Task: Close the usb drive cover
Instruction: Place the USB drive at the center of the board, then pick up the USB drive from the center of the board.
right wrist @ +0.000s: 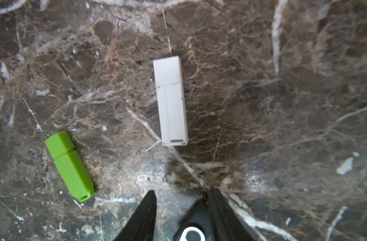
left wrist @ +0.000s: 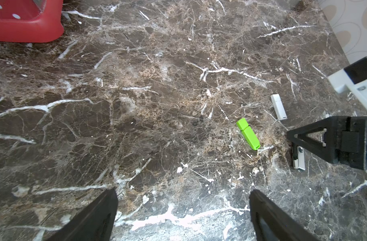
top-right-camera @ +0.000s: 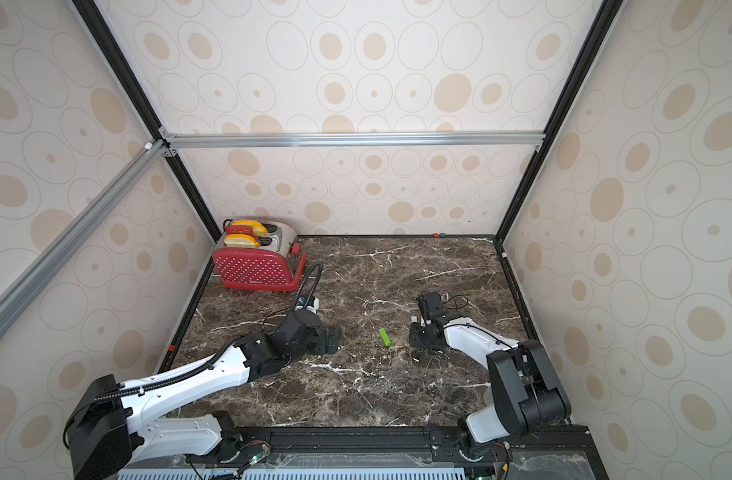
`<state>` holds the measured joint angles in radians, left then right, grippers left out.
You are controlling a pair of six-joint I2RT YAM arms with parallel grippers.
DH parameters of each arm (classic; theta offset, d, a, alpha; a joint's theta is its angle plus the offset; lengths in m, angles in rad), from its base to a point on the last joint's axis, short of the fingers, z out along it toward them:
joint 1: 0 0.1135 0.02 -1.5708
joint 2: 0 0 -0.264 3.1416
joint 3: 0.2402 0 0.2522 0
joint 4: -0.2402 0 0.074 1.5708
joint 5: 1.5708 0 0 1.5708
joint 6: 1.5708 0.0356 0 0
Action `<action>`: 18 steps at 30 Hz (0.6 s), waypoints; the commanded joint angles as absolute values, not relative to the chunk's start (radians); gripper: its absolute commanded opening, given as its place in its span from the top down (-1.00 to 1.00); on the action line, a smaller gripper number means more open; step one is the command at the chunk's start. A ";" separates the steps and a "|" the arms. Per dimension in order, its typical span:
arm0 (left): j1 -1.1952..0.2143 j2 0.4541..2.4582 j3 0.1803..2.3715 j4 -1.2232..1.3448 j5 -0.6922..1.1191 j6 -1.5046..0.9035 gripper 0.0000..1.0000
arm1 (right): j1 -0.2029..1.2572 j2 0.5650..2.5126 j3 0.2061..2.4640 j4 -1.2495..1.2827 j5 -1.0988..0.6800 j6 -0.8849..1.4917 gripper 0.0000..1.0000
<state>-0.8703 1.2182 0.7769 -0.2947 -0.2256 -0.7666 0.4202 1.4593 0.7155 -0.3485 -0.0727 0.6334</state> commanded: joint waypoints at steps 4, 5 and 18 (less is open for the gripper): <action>-0.864 1.216 0.808 -0.322 -0.221 -0.771 -0.98 | 0.425 1.427 0.649 -0.390 -0.119 0.649 0.12; -0.863 1.215 0.809 -0.322 -0.221 -0.769 -0.98 | 0.424 1.421 0.646 -0.395 -0.118 0.647 0.12; -0.864 1.225 0.818 -0.324 -0.213 -0.762 -0.98 | 0.434 1.246 0.717 -0.599 0.000 0.562 0.12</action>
